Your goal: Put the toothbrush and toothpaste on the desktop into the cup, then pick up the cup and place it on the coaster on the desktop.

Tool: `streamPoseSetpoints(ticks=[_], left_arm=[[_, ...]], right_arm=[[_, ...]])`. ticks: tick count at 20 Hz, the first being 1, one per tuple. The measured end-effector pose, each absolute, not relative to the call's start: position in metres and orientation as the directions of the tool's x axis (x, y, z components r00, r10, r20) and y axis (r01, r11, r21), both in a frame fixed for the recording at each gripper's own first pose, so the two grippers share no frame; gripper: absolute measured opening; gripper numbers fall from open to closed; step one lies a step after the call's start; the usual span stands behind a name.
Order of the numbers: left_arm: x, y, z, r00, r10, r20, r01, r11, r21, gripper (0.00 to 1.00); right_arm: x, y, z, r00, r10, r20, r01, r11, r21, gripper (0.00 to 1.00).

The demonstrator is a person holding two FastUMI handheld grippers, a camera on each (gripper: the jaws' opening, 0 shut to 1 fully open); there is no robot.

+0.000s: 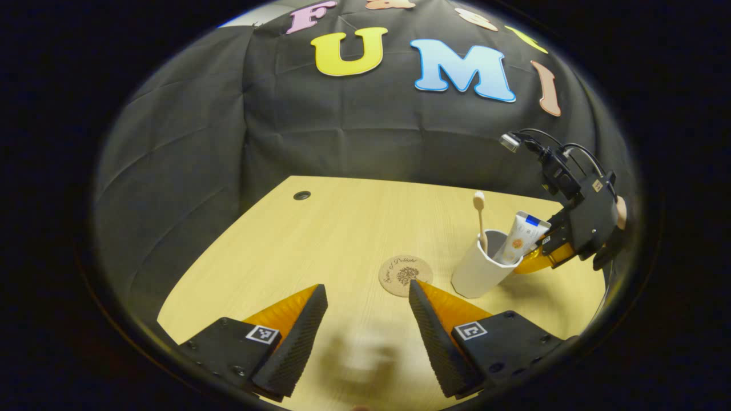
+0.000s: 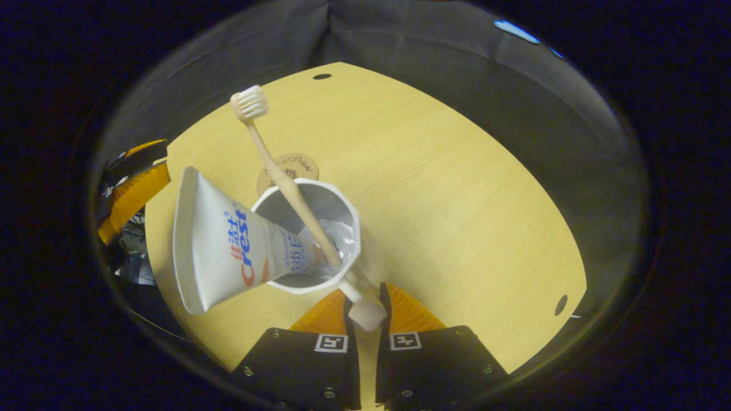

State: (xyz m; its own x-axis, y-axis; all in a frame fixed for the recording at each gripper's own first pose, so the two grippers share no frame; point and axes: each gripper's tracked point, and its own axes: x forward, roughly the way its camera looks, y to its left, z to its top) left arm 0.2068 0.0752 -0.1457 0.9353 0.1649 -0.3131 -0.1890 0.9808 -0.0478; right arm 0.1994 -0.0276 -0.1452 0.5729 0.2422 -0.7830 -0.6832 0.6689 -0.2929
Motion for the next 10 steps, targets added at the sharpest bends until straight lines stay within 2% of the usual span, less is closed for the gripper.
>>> streamPoseSetpoints(ticks=[10], left_arm=[[0.197, 0.082, -0.145, 0.936, 0.164, -0.313, -0.188, 0.981, -0.049, 0.95]], right_arm=[[0.203, -0.021, -0.127, 0.588, 0.263, -0.765, -0.663, 0.698, -0.270, 0.12]])
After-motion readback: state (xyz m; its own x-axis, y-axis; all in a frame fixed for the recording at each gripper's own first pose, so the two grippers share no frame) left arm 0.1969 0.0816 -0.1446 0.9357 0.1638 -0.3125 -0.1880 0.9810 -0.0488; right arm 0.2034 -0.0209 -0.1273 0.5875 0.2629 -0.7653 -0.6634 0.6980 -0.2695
